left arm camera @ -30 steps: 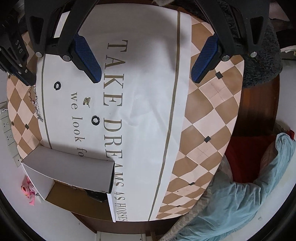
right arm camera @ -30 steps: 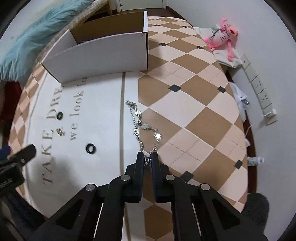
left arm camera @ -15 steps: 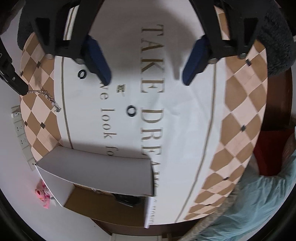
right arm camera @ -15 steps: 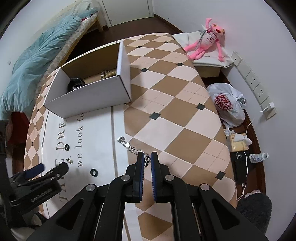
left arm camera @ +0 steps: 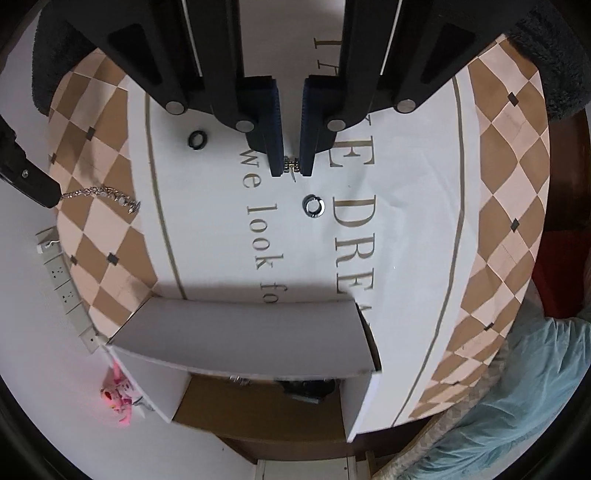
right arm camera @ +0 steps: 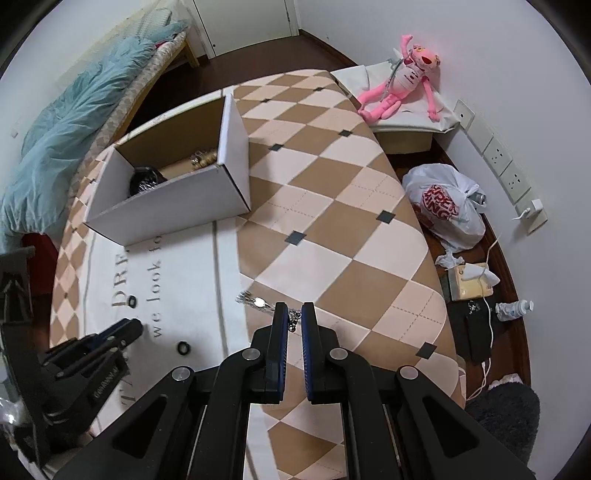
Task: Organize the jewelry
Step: 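Carry the necklace and earring into the box and open both tools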
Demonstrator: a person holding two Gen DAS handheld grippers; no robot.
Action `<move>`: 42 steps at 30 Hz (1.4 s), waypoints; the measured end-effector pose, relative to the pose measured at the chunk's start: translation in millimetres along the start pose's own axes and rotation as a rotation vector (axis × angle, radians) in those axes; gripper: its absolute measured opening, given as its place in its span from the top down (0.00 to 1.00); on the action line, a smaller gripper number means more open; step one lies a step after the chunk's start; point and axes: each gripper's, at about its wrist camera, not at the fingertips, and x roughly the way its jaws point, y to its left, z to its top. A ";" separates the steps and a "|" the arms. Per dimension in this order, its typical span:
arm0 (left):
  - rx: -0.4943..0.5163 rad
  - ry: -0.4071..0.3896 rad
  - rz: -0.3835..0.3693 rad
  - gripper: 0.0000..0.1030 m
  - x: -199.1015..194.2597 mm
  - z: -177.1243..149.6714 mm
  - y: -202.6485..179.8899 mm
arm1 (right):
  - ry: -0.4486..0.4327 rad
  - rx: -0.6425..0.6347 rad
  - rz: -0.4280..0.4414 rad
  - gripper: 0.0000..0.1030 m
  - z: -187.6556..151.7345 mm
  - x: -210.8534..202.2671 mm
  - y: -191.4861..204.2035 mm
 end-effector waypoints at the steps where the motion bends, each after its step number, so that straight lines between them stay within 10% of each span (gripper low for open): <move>1: 0.001 -0.009 -0.009 0.94 -4.9 0.6 -0.2 | -0.005 -0.006 0.010 0.93 1.8 -4.8 2.1; 20: 0.013 -0.244 -0.109 0.94 -120.3 110.4 21.9 | -0.217 -0.151 0.192 0.93 106.2 -111.8 58.3; 42: -0.022 -0.017 -0.187 0.93 -27.3 213.0 26.7 | 0.154 -0.207 0.154 0.93 198.9 41.2 89.2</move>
